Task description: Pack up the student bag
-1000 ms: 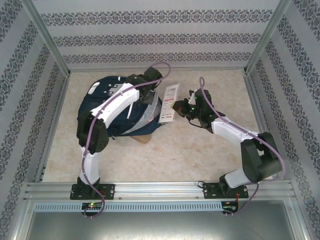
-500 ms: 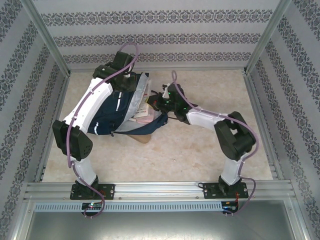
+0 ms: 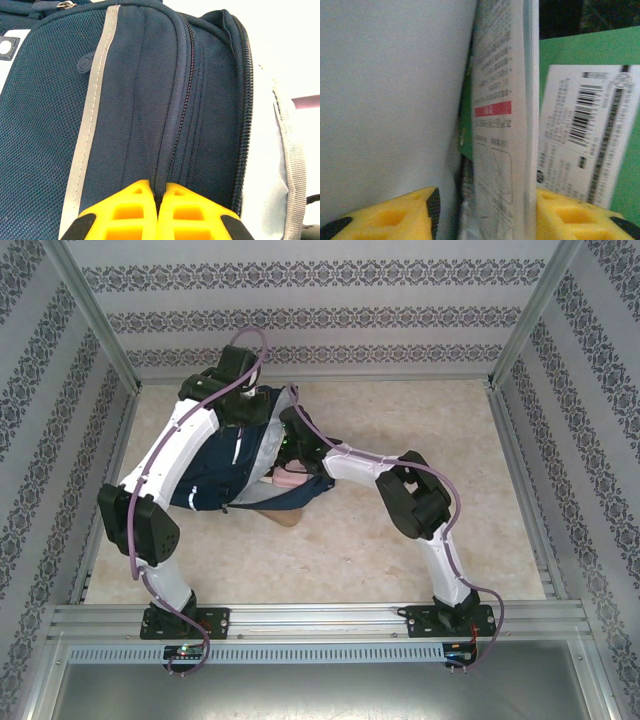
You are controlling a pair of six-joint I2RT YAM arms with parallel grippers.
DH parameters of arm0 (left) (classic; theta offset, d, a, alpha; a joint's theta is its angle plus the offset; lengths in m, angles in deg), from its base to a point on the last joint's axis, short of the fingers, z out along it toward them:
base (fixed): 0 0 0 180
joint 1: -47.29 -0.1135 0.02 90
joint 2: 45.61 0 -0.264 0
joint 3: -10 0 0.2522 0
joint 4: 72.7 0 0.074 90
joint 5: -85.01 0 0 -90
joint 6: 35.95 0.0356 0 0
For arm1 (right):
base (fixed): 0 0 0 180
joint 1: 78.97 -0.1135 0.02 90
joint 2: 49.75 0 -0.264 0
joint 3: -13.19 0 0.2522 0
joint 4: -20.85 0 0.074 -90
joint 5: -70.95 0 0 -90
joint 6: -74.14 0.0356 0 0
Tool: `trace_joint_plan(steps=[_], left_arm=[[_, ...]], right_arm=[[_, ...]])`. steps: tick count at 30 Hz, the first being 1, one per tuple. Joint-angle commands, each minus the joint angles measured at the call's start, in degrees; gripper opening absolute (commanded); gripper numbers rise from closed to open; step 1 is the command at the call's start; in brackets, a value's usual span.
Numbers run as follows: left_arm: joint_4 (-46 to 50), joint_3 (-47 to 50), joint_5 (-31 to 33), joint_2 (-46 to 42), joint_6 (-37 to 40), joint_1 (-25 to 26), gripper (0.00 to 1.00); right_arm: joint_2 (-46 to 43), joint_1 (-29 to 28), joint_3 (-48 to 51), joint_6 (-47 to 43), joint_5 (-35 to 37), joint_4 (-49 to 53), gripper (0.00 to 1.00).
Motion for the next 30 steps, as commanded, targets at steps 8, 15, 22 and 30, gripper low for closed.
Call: trace_joint_plan(steps=[8,15,22,30], left_arm=[[-5.0,1.7,-3.2,-3.7,-1.7,-1.2,0.0],[-4.7,1.8,-3.5,-3.5,-1.3,-2.2,0.0],[-4.5,0.7,-5.8,-3.7,-1.3,-4.1,0.0],[-4.8,0.1,-9.9,-3.8,-2.7,-6.9,0.0]], right_arm=[[-15.2,1.8,8.9,-12.0,6.2,15.1,0.65],[-25.6,2.5,20.7,-18.1,8.1,17.0,0.65],[-34.8,-1.7,32.9,-32.5,10.4,19.2,0.61],[-33.6,-10.3,37.2,-42.9,19.3,21.5,0.78]])
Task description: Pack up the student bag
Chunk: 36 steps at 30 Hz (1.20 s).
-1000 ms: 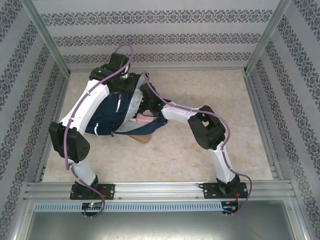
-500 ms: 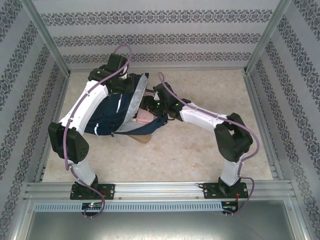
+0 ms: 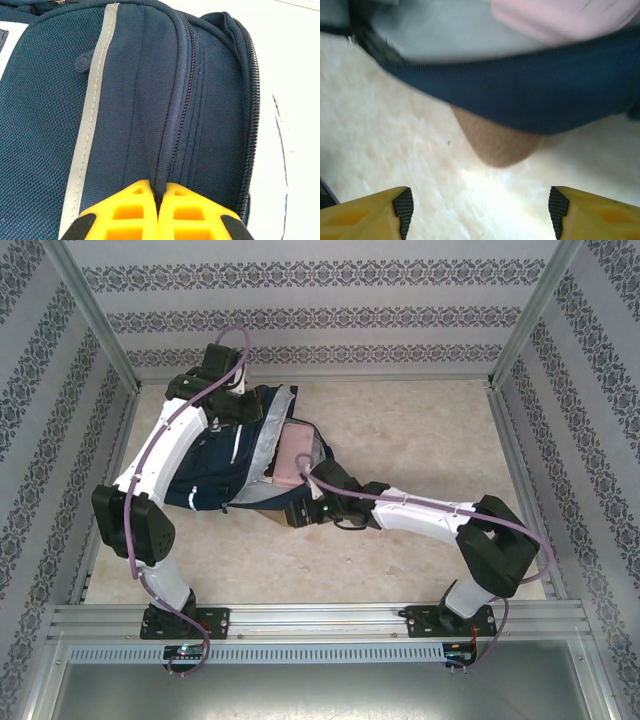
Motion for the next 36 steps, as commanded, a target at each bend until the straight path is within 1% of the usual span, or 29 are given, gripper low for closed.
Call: trace_joint_plan(steps=[1,4,6,10,14,20,25,26,28,31,36], left_arm=[[-2.5,-2.1,-1.3,-3.3,-2.0,-2.0,0.0],[-2.0,-2.3,-1.6,-3.4,-2.1,-2.4,0.0],[-1.8,-2.5,-1.9,-3.4,-2.3,-2.6,0.0],[-1.0,-2.9,-2.4,-3.5,-2.4,-2.7,0.0],[-0.6,-2.9,-2.6,-3.6,-2.4,-2.7,0.0],[-0.3,-3.0,-2.8,-3.3,-2.5,-2.8,0.0],[-0.6,-2.8,-4.1,-2.9,-2.9,-2.8,0.0],[-0.6,-2.8,-4.3,-2.8,-3.0,-2.9,0.0],[-0.6,-2.8,-4.3,-2.8,-2.9,-2.9,0.0],[-0.5,-2.8,-3.7,-2.7,-2.6,-3.0,0.0],[-0.4,-2.7,-3.7,-2.5,-2.2,-3.6,0.0]], right_arm=[[2.6,-2.0,0.1,-6.6,5.0,0.3,0.79],[6.9,-2.8,-2.1,-8.7,5.6,0.1,0.81],[9.9,-3.5,-4.2,-10.6,6.4,0.6,0.86],[14.8,-3.8,-7.7,-13.6,8.7,1.0,0.91],[17.0,-3.8,-10.2,-15.9,10.7,0.3,0.91],[22.0,-4.0,-16.4,-19.0,10.1,1.4,0.88],[25.1,-4.7,-20.0,-21.3,11.3,2.5,0.87],[25.3,-4.9,-20.4,-21.7,11.6,2.7,0.86],[25.5,-5.2,-21.0,-22.1,12.2,2.9,0.79],[25.6,-5.7,-21.3,-22.2,12.7,3.0,0.64],[22.7,-6.4,-18.4,-21.5,13.2,2.9,0.51]])
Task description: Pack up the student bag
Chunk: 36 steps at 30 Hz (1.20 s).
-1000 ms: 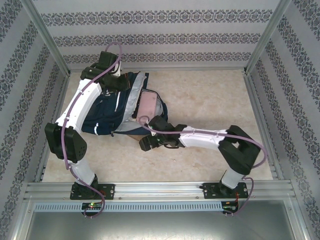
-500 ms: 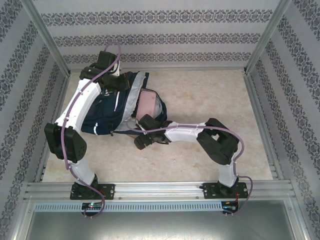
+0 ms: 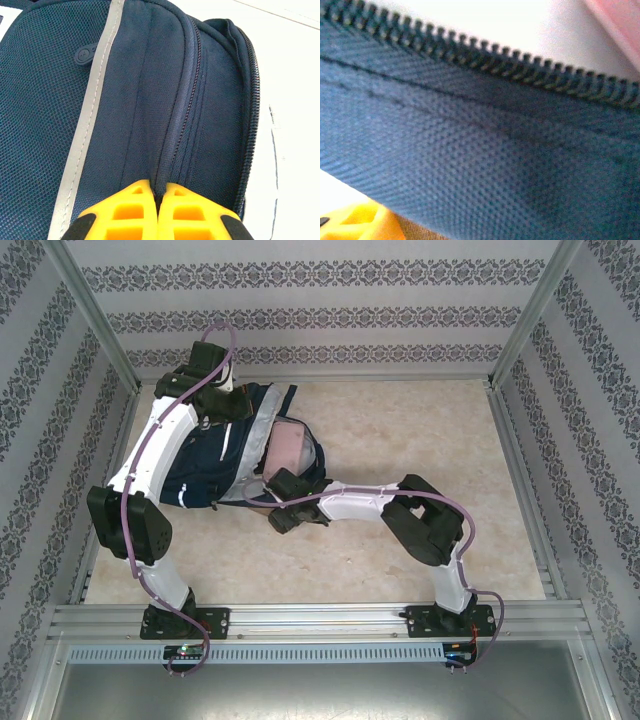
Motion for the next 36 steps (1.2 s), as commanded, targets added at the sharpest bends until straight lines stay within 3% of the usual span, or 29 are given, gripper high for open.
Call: trace_joint_plan(steps=[1,13,20,27,36], left_arm=[[-0.9,-2.6,-2.0,-2.1,-1.2,-0.7,0.0],[-1.9,-3.5,-3.7,0.1,-1.0,-3.2,0.0],[-3.1,-3.1,-6.2,0.7,-1.7,-3.3,0.0],[-4.8,0.5,-9.0,-1.8,-3.0,-3.2,0.0],[-6.4,7.7,-11.3,-7.0,-4.3,-3.2,0.0]], right_arm=[[-2.7,-1.7,1.7,-1.2,-0.2,-3.7,0.5],[-21.4,-6.2,16.7,5.8,4.6,0.5,0.46],[-31.7,-6.5,18.2,4.4,9.7,5.1,0.44],[-26.3,-4.3,9.5,-6.1,13.1,8.5,0.44],[-14.2,0.0,-3.9,-17.9,8.2,11.2,0.44]])
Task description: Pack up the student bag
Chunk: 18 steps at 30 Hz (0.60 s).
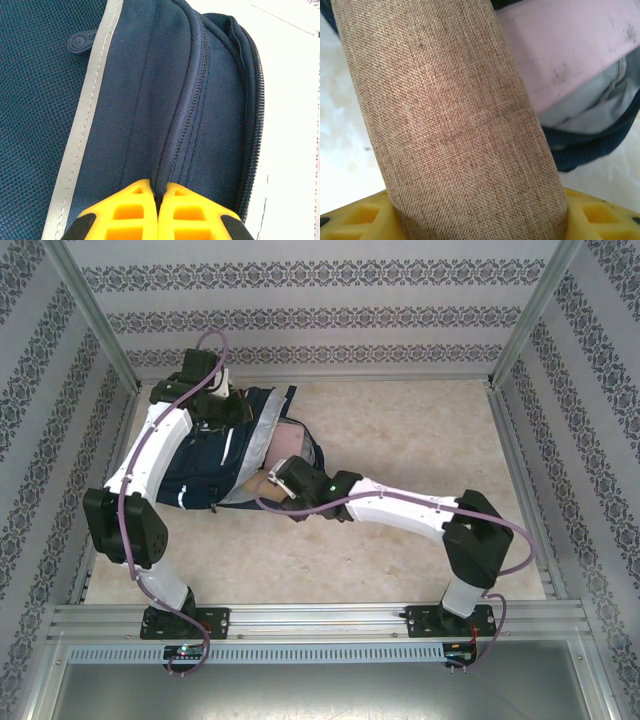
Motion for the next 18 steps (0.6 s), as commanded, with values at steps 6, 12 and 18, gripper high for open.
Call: trace_joint_plan(steps=[6,12,18], left_arm=[[-2.6,3.4,-4.0,-6.3,-2.4,-0.4,0.0],[-3.0,3.8,-5.1,-6.6,-3.2,-0.2,0.0],[-3.6,4.0,-5.5,-6.9,-3.9,0.4,0.0]], right_arm=[[8.5,0.9,-9.7,-8.0,-5.5,3.5,0.45],[13.7,0.1,-14.2,-9.3,-7.0,3.6,0.46],[19.3,-0.2,-20.5,-8.7,-7.5,3.4,0.48]])
